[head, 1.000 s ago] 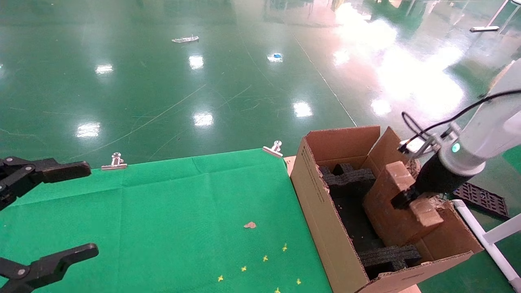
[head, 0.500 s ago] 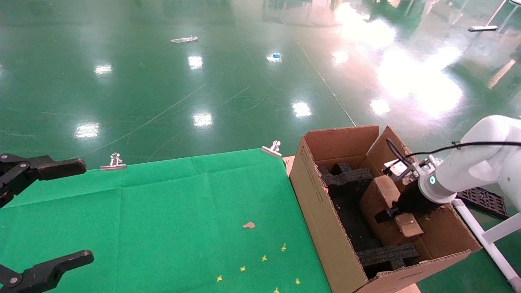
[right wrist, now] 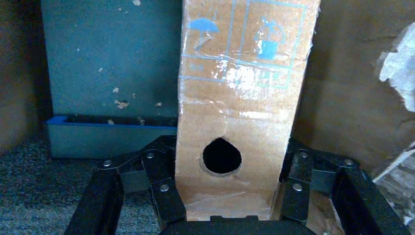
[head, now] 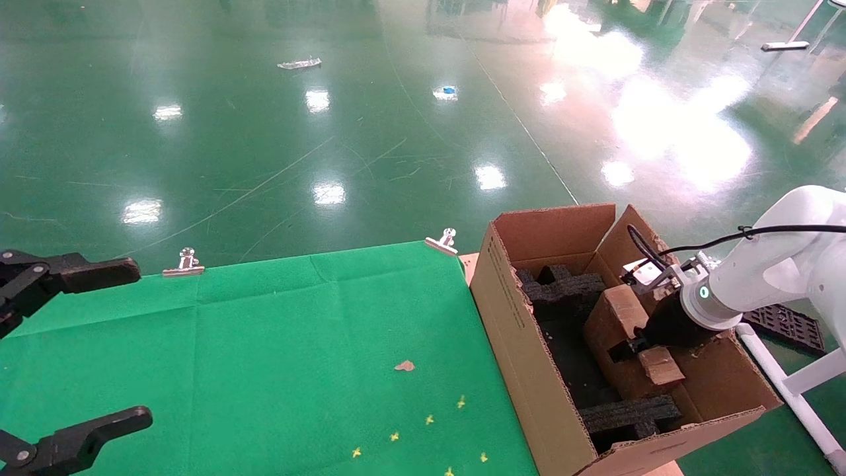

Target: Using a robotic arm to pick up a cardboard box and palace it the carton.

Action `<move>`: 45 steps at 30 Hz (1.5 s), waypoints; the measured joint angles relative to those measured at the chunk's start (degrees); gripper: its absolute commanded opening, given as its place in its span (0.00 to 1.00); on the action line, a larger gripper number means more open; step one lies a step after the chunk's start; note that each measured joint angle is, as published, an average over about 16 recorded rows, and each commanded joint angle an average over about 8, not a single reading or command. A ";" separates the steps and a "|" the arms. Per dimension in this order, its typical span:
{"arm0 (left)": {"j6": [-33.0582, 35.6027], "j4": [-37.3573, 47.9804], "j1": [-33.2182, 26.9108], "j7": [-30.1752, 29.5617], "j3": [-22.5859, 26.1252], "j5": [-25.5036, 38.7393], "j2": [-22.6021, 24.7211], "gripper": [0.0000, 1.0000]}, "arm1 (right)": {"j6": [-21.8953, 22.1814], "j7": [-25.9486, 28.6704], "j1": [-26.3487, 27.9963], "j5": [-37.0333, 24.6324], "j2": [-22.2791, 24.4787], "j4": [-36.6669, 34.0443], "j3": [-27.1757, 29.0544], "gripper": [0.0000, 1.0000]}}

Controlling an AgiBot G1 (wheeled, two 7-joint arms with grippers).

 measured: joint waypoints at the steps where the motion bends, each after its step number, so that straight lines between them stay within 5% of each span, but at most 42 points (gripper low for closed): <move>1: 0.00 0.00 0.00 0.00 0.00 0.00 0.00 1.00 | -0.01 -0.10 0.05 -0.05 -0.10 -0.25 -0.03 1.00; 27: -0.04 0.00 -0.02 0.04 0.08 -0.06 -0.03 1.00 | -0.61 -3.30 3.43 0.03 -0.67 -2.96 0.14 1.00; 45: -0.06 0.00 -0.03 0.07 0.14 -0.10 -0.06 1.00 | -4.91 -14.01 26.66 4.98 5.05 3.55 4.23 1.00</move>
